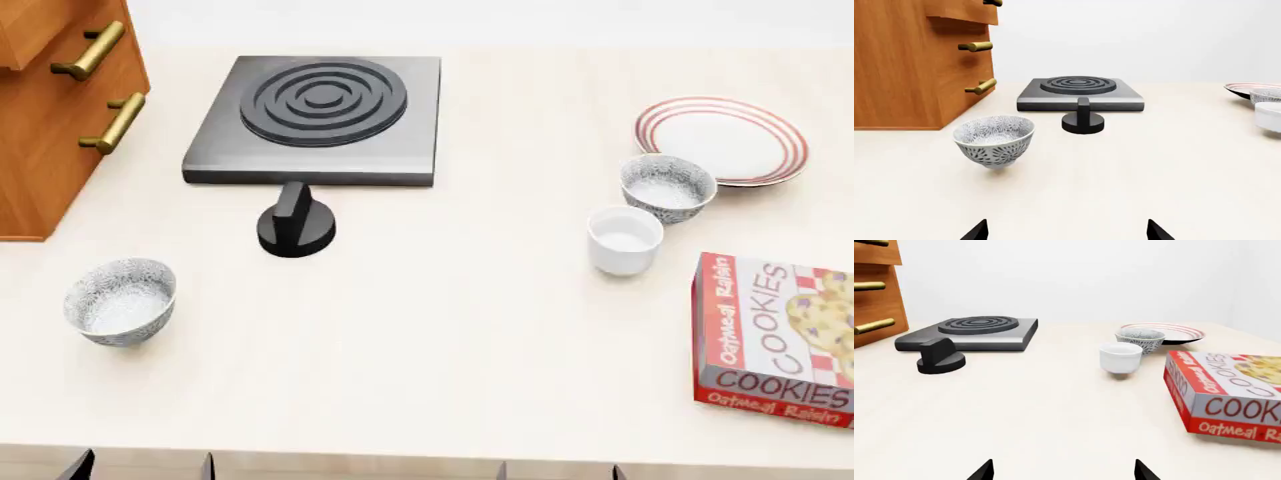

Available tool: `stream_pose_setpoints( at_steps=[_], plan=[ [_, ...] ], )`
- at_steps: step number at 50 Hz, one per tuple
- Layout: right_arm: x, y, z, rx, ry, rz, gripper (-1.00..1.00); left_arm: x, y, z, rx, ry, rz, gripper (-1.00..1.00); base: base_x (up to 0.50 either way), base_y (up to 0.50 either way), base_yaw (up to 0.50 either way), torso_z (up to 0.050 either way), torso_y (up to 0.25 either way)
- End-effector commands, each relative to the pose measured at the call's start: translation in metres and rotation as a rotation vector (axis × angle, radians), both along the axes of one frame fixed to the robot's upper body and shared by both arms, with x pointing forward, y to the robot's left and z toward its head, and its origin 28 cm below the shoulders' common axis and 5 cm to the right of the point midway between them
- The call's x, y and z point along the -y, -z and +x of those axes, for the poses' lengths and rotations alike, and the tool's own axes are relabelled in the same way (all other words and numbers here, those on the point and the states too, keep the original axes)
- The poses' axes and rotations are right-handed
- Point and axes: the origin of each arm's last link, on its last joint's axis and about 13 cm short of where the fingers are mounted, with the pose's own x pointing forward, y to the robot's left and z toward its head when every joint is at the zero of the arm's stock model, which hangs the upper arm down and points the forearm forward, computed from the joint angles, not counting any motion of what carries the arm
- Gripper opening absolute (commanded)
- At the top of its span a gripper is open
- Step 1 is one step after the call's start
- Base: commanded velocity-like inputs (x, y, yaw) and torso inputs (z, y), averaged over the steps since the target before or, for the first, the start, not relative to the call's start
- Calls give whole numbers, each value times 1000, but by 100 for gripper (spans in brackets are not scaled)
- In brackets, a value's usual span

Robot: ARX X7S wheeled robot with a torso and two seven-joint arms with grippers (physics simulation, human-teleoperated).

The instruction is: Pick the akita bowl between the plate and the ramekin and place it on the plate.

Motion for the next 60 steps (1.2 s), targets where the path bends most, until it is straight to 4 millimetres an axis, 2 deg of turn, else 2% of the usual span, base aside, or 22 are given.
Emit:
stream_pose_setpoints(
  at_steps=[1,16,20,23,25,29,34,46,50,56,60],
  plan=[
    [-1,0,-1,10,-5,4,100,1,2,-3,-1,13,1,100,0,0,0,0,0],
    [-1,1,1,-1,-9,-2,100,-3,2,4,-48,-10,-34,100,0,0,0,0,0],
    [-1,1,1,-3,-12,-3,100,-8,-15,7,-91,13,-100,100,0,0,0,0,0],
    [-2,1,1,-3,-14,1,100,-18,-36,14,-100,-1,-191,100,0,0,0,0,0],
    [-2,1,1,-4,-17,1,100,-22,-41,17,-109,-14,-212,100,0,0,0,0,0],
    [-2,1,1,-5,-14,-3,100,-40,-60,32,-142,-81,-323,100,0,0,0,0,0],
    [-2,1,1,-6,-15,-7,100,-61,-70,44,-124,-167,-371,100,0,0,0,0,0],
    [-2,1,1,-9,-9,-5,100,-93,-73,62,-133,-327,-427,100,0,0,0,0,0],
    [-2,0,0,-8,-9,0,100,-100,-72,64,-111,-384,-418,100,0,0,0,0,0],
    [-2,2,0,-20,-14,-22,100,-103,-65,66,-108,-392,-393,100,0,0,0,0,0],
    [-1,-4,1,-36,-3,-32,100,-104,-59,67,-122,-400,-387,100,0,0,0,0,0]
  ],
)
